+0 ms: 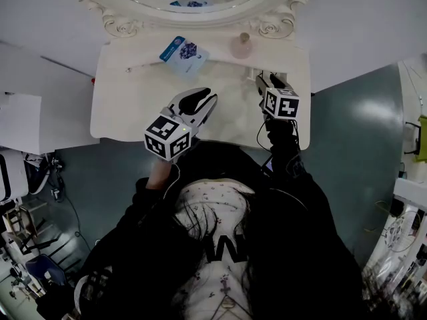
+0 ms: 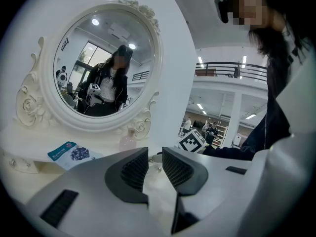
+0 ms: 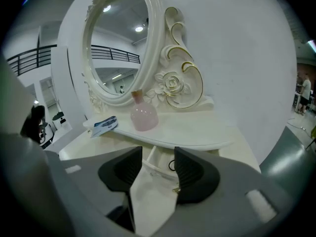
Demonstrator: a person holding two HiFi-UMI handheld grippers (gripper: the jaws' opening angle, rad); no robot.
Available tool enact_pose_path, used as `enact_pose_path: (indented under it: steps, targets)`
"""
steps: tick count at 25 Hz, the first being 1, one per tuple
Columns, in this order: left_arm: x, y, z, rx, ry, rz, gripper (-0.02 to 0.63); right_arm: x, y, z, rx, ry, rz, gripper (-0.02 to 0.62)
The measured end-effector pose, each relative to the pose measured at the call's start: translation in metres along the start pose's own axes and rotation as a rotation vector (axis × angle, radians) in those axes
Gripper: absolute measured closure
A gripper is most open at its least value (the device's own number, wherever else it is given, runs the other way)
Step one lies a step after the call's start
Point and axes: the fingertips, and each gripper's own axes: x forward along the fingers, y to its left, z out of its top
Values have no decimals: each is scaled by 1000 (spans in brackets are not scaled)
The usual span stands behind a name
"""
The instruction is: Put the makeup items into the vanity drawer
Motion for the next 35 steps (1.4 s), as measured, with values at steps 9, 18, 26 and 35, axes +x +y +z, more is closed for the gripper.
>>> enact_pose_path:
  steps: [9, 18, 26, 35]
  targets:
    - [-14, 0, -2, 13, 1, -61, 518, -47, 58, 17, -11, -138, 79, 383]
    - [-45, -5, -18, 31, 32, -176, 518, -95, 133, 0, 13, -224, 76, 430]
    - [-67, -14, -36, 21, 51, -253, 518, -123, 180, -23, 30, -254, 68, 508]
    - [-83, -36, -36, 15, -8, -210, 518, -151, 196, -27, -19, -268, 132, 543]
